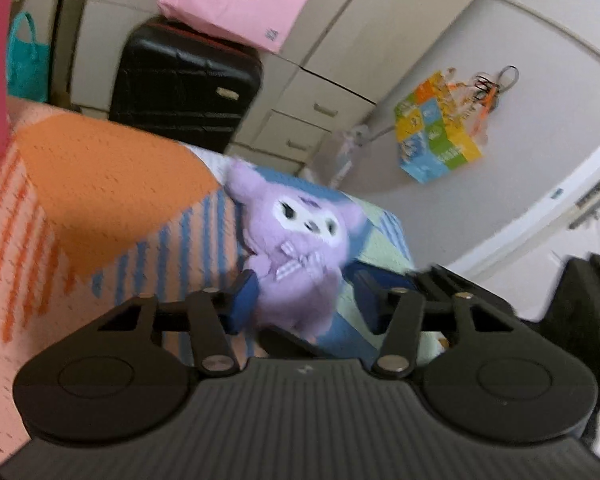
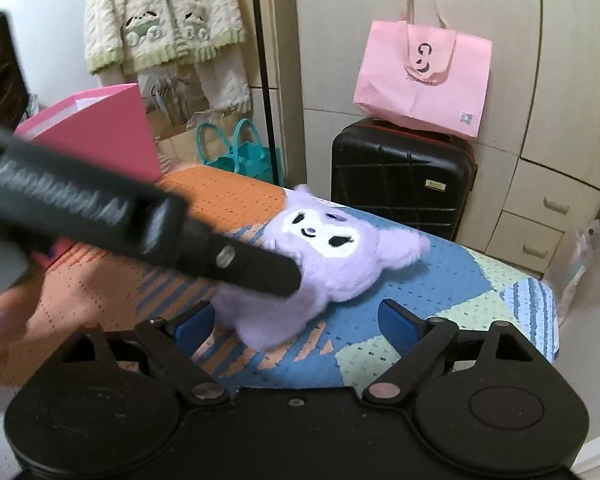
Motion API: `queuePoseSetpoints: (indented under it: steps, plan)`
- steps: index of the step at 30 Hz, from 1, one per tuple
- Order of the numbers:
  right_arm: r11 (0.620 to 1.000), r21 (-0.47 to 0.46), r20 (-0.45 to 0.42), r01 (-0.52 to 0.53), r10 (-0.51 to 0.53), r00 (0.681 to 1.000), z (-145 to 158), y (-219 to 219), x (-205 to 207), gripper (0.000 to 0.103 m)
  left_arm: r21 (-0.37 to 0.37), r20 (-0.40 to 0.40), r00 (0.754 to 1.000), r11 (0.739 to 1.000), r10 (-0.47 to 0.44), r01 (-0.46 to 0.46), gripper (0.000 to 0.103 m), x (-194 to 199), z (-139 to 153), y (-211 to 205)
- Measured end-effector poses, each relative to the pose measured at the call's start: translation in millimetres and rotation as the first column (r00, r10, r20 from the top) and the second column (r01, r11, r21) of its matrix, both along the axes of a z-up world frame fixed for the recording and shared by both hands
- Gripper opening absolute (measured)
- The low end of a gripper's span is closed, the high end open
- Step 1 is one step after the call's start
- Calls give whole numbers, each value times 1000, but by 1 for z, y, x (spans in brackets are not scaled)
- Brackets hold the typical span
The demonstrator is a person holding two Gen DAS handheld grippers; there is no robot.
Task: Organize soft objects
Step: 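Grasp the lavender plush with the left gripper while the right clamps it too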
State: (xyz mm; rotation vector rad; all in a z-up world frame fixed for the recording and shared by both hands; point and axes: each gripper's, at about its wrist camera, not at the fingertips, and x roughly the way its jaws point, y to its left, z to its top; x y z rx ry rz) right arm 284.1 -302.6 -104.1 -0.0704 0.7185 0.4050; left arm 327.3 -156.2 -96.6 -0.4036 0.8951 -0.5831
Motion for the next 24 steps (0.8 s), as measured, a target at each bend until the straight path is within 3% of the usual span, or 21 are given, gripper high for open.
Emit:
queuePoseSetpoints:
  steps: [4, 10, 14, 18, 23, 24]
  plan:
    - [1000, -22, 2, -3, 3, 1000, -4, -2, 1, 93, -38, -8, 1000, 999, -24, 24, 50, -1, 2, 0]
    - [1000, 1, 5, -18, 18, 1000, 0, -5, 2, 93, -40, 3, 997, 996, 80, -79, 58, 6, 3, 9]
    - [998, 68, 10, -18, 18, 1000, -1, -3, 7, 93, 8, 28, 993, 994, 112, -112, 59, 16, 2, 0]
    - [999, 26, 19, 34, -34, 999, -8, 5, 15, 92, 20, 17, 994, 994, 108, -108, 59, 19, -3, -7]
    - [999, -15, 67, 39, -38, 997, -8, 11, 11, 71, 55, 21, 995, 993, 102, -103, 59, 20, -10, -15]
    - [999, -6, 62, 41, -40, 997, -8, 10, 10, 60, 60, 33, 995, 993, 95, -97, 58, 19, -11, -16]
